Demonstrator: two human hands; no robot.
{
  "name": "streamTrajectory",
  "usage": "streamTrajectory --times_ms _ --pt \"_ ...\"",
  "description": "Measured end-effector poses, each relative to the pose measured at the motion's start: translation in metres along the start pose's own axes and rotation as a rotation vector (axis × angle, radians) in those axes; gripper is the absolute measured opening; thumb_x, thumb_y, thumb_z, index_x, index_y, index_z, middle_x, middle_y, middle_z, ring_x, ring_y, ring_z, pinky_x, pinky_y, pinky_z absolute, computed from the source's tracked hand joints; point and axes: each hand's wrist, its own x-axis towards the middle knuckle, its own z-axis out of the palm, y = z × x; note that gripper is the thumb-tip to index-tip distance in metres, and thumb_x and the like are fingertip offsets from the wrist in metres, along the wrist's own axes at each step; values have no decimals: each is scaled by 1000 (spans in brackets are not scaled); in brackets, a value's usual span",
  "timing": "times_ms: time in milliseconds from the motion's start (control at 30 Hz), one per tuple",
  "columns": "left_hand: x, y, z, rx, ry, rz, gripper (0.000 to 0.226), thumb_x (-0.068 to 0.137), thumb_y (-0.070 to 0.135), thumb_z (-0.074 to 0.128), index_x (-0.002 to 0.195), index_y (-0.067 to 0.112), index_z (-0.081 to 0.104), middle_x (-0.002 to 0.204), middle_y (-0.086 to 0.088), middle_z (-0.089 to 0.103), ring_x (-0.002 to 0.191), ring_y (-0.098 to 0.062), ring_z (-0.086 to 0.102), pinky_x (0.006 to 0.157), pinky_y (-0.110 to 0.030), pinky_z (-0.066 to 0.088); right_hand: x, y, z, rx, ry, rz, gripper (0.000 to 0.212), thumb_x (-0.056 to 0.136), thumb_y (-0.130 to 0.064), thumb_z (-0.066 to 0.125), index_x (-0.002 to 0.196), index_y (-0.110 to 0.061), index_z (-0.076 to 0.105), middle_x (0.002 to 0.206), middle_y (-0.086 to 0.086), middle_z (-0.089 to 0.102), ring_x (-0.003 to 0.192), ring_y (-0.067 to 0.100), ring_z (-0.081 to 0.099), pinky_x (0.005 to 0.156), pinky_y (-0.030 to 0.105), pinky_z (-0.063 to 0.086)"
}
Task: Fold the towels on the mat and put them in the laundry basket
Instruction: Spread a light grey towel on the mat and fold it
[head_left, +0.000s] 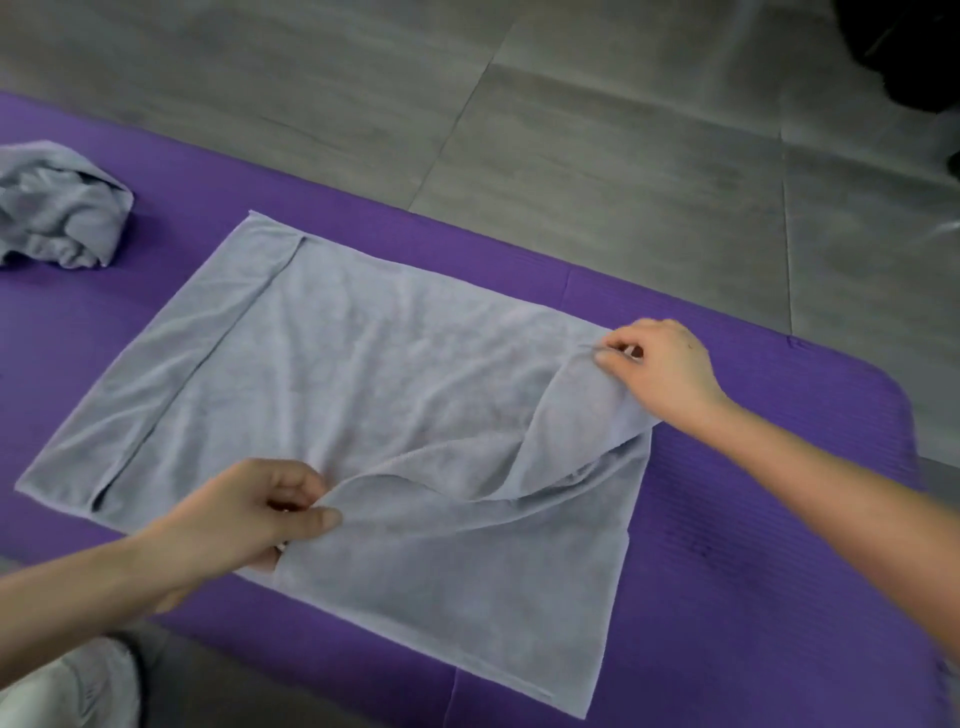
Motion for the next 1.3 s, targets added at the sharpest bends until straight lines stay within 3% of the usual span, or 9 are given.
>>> streamTrajectory --times_ms 167,267,467,567,667,933,1067,1200,1300 --pt "-21 -9 -62 -187 31 -27 22 63 26 82 68 8 70 69 -15 68 57 -16 62 48 -22 50 86 -92 -4 33 64 -54 19 89 -32 60 101 -24 72 99 3 63 99 22 56 78 30 39" --pt "-16 -26 -104 -249 125 -35 15 81 9 71 66 7 67 69 -15 66 56 -17 61 47 -22 50 133 -155 12 63 104 -35 20 89 -32 57 95 -21 72 92 4 68 92 23 61 70 30 40" --pt "-10 -58 -185 -398 191 -48 17 80 6 68 64 9 68 65 -9 65 56 -16 61 50 -25 50 212 -259 62 203 114 4 14 86 -32 59 87 -26 71 91 2 72 81 20 66 76 31 50" --pt "0 -73 -220 -377 250 -92 10 80 5 68 71 2 69 67 -10 68 56 -16 64 48 -23 51 239 -300 89 128 38 1 17 87 -28 57 87 -19 71 84 4 72 82 21 66 75 30 50" --pt "25 -104 -250 -152 365 -115 14 80 10 72 67 11 70 58 -4 65 54 -19 59 56 -37 52 258 -330 122 52 -17 24 20 86 -26 55 88 -14 71 78 9 71 83 24 66 70 29 46" --pt "72 -143 -272 220 457 -123 19 82 21 67 64 25 62 61 7 62 59 -10 58 53 -24 44 284 -369 201 -76 -81 111 18 89 -31 58 96 -22 72 102 6 70 98 28 63 73 26 40" --pt "78 -150 -271 322 488 -97 17 84 26 63 68 24 58 67 9 58 62 -7 54 52 -22 40 284 -368 224 -116 -102 110 21 90 -35 56 95 -23 72 101 5 70 96 28 63 71 28 42" --pt "72 -153 -266 383 504 -63 17 84 26 61 69 20 55 80 8 47 64 -10 50 52 -21 37 272 -351 226 -132 -109 24 34 93 -32 52 125 -23 59 127 3 60 117 26 54 90 35 43" --pt "65 -156 -260 392 450 -118 16 83 28 61 79 17 50 80 3 52 68 -13 52 55 -25 39 245 -313 207 -217 -30 28 39 95 -26 48 133 -18 50 133 8 53 119 31 51 91 39 42"
